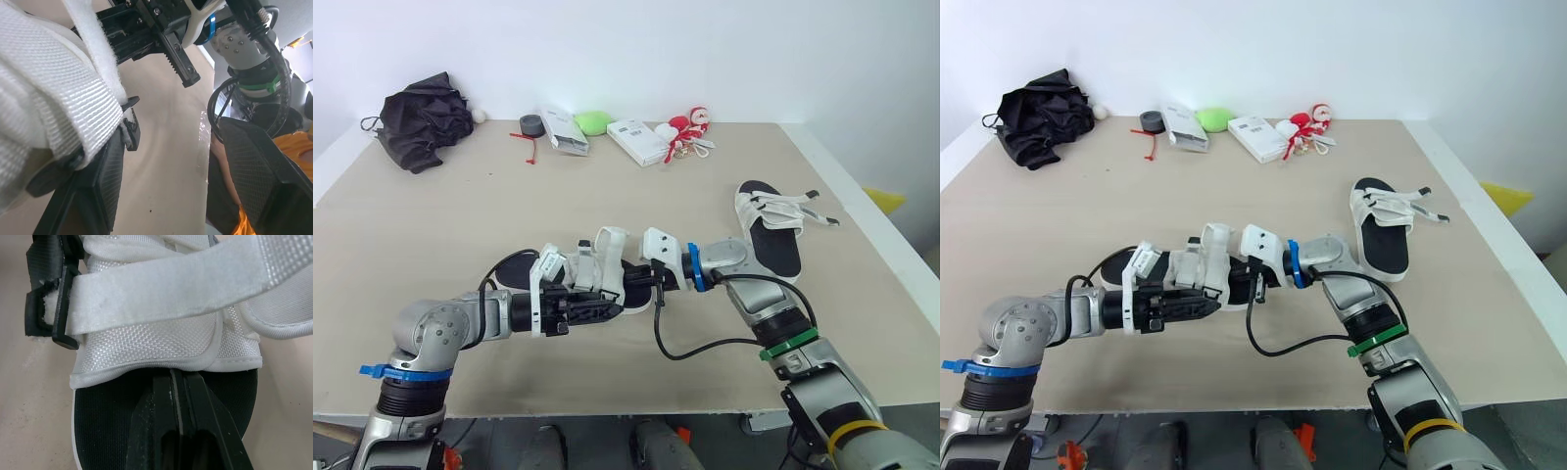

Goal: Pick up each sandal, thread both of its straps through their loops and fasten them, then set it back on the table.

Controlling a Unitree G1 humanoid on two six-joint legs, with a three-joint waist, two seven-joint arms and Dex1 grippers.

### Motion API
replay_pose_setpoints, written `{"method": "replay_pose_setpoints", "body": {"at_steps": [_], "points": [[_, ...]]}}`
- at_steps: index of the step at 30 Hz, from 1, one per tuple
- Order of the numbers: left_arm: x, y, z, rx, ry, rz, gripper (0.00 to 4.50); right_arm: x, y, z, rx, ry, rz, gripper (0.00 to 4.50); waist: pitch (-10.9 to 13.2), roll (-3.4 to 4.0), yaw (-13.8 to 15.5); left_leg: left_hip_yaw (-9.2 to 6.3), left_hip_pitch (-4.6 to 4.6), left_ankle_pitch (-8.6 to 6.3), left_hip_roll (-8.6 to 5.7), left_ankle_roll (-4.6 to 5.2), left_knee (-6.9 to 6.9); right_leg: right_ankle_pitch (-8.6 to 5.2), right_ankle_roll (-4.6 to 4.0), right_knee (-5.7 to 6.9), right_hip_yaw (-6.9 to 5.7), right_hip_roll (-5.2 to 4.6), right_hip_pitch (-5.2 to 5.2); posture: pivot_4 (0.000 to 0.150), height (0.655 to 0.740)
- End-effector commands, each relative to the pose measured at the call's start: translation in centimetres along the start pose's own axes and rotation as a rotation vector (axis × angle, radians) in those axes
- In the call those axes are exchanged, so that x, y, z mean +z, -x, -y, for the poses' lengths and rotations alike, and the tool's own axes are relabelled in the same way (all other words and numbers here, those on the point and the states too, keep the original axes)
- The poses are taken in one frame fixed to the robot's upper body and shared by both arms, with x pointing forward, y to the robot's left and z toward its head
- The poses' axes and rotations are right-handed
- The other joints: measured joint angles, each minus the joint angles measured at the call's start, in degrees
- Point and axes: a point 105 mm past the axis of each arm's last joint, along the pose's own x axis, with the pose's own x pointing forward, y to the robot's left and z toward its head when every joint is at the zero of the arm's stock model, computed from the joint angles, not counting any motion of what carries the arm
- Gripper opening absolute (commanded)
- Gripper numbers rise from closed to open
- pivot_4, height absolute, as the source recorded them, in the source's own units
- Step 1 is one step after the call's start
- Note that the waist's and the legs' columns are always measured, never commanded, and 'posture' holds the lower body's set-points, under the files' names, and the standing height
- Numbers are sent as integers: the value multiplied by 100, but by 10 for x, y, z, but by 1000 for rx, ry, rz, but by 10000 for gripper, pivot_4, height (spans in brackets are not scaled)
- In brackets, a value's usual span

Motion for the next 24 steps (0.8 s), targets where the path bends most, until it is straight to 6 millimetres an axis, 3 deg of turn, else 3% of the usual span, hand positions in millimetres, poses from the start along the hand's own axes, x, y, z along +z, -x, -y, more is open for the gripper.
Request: {"method": "replay_pose_setpoints", "body": {"at_steps": [1,2,3,5,13,20,24], "points": [[10,-2,4,7,-65,15,18168,-49,-17,-28,99,-121,-150,0,0,0,-1,0,0,0,0,0,0,0,0,-1,1,0,-1,1500,7380],[9,-3,1,22,-60,11,14629,-49,-17,-28,99,-120,-150,0,0,0,-1,0,0,-1,0,-1,0,0,0,-1,1,0,-1,1500,7380],[8,-4,-2,36,-49,6,7769,-49,-17,-29,99,-120,-150,0,0,0,-2,0,0,-1,0,-1,-1,-1,0,-1,1,0,-3,1500,7380],[7,-5,-4,46,-36,5,435,-49,-17,-29,99,-119,-151,0,-1,-1,-3,0,0,-2,0,-2,-2,-2,0,-2,1,0,-3,1500,7380],[-10,-4,2,26,2,-76,435,-48,-17,-28,95,-114,-151,0,-6,-6,-5,0,3,-4,0,-4,-2,-4,-1,-6,1,-1,-9,1500,7380],[-33,32,26,-44,-88,-364,435,-47,-19,-27,97,-109,-151,0,-12,-21,-63,0,5,-12,2,-14,-9,-15,-9,-7,2,0,-13,1500,7380],[-26,43,47,-131,-148,-428,435,-47,-19,-26,96,-105,-151,0,-15,-28,-85,3,9,-20,4,-25,-33,-36,-27,-7,2,0,-28,1500,7380]]}}
